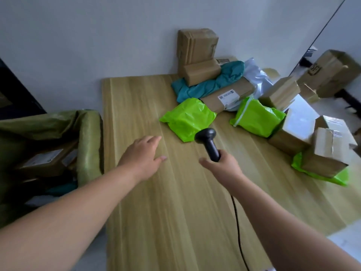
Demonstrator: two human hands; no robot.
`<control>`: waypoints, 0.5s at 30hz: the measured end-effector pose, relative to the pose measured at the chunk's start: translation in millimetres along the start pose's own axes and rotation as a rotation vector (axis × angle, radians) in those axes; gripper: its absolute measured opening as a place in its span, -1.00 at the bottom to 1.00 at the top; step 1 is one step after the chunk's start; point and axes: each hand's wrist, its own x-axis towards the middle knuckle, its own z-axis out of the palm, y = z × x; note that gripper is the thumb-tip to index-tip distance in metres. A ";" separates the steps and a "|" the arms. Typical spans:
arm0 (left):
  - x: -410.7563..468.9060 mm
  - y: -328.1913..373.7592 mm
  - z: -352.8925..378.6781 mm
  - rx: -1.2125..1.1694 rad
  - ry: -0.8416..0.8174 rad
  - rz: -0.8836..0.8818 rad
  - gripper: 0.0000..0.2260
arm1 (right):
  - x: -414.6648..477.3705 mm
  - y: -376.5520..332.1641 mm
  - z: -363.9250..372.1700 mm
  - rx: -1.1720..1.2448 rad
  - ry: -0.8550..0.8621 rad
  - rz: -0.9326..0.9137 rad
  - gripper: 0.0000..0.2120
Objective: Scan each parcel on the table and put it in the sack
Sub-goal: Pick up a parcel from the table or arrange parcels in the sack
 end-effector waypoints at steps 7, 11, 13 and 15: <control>91.6 80.9 30.2 0.216 0.051 -0.080 -0.28 | 63.2 10.3 -74.0 0.456 -0.075 -0.072 -0.66; 143.8 104.4 55.1 0.255 -0.018 -0.128 -0.21 | 91.4 24.4 -84.7 0.555 -0.139 -0.105 -0.69; 166.0 106.4 67.8 0.274 -0.071 -0.169 -0.14 | 104.4 32.0 -85.5 0.598 -0.157 -0.108 -0.70; 183.5 103.1 79.8 0.289 -0.127 -0.219 -0.07 | 116.2 38.6 -84.5 0.626 -0.171 -0.097 -0.70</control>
